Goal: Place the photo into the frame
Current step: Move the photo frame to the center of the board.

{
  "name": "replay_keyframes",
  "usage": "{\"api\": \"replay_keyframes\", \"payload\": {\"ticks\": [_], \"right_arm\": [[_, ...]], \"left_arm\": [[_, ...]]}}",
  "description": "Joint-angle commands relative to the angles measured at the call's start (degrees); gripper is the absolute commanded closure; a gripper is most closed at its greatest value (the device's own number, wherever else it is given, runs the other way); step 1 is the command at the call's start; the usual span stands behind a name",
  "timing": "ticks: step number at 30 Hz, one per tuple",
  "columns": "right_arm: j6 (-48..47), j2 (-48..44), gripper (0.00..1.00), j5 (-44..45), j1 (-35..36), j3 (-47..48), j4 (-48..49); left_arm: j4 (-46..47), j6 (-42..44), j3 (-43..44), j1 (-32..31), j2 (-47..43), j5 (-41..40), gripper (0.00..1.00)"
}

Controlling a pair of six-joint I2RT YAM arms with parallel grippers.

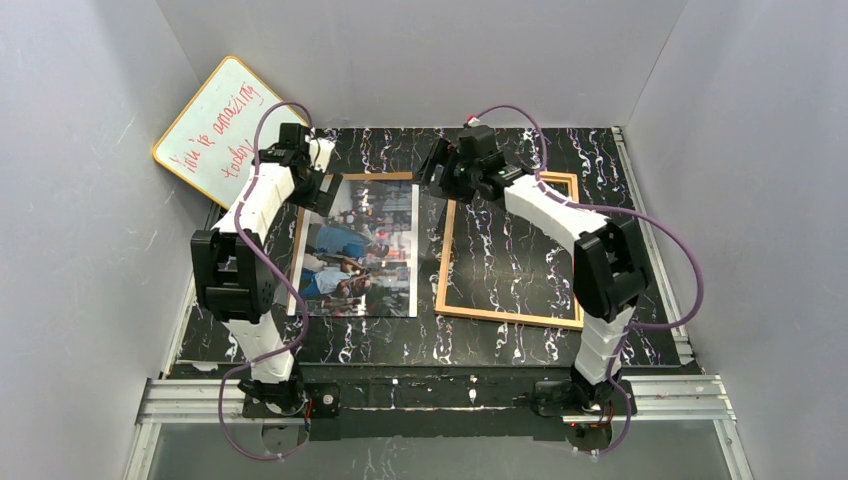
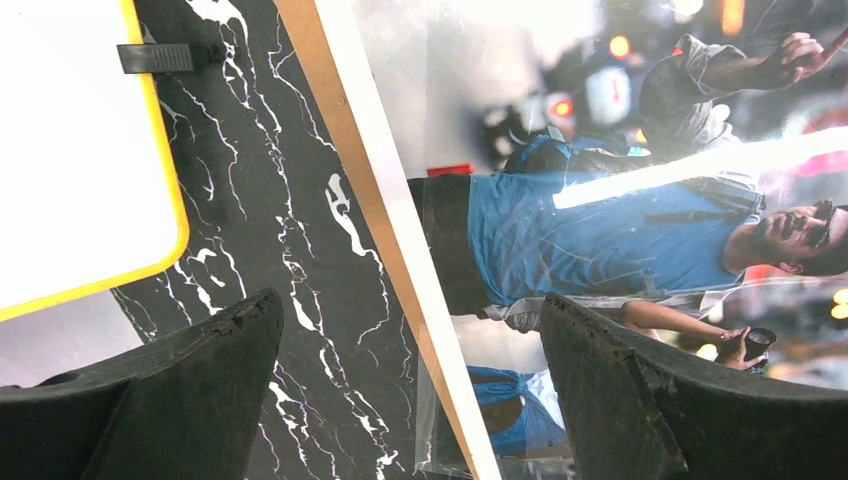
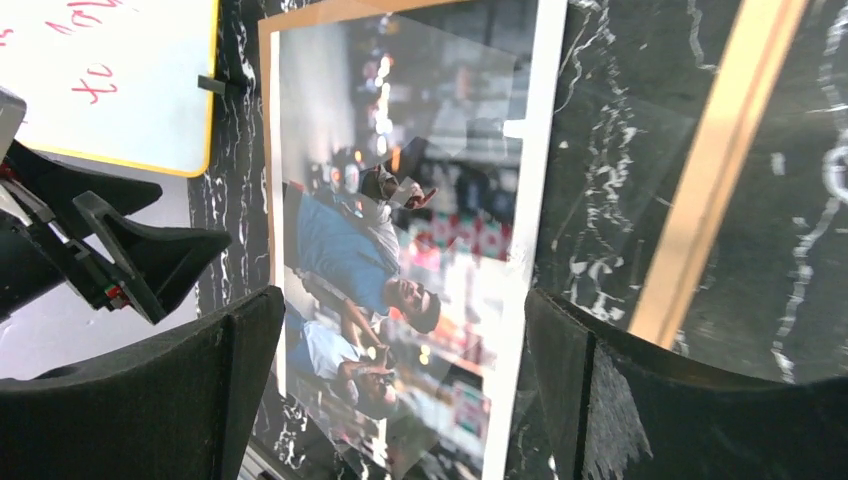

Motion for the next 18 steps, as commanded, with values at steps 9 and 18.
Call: {"api": "replay_keyframes", "payload": {"ticks": [9, 18], "right_arm": [[12.3, 8.3, 0.01, 11.3, 9.0, 4.2, -9.3], [14.2, 10.7, 0.01, 15.3, 10.9, 2.4, -12.3]], "left_arm": [[2.3, 1.1, -5.2, 1.0, 4.8, 1.5, 0.05], [5.0, 1.8, -10.7, 0.4, 6.3, -2.3, 0.05]]}}
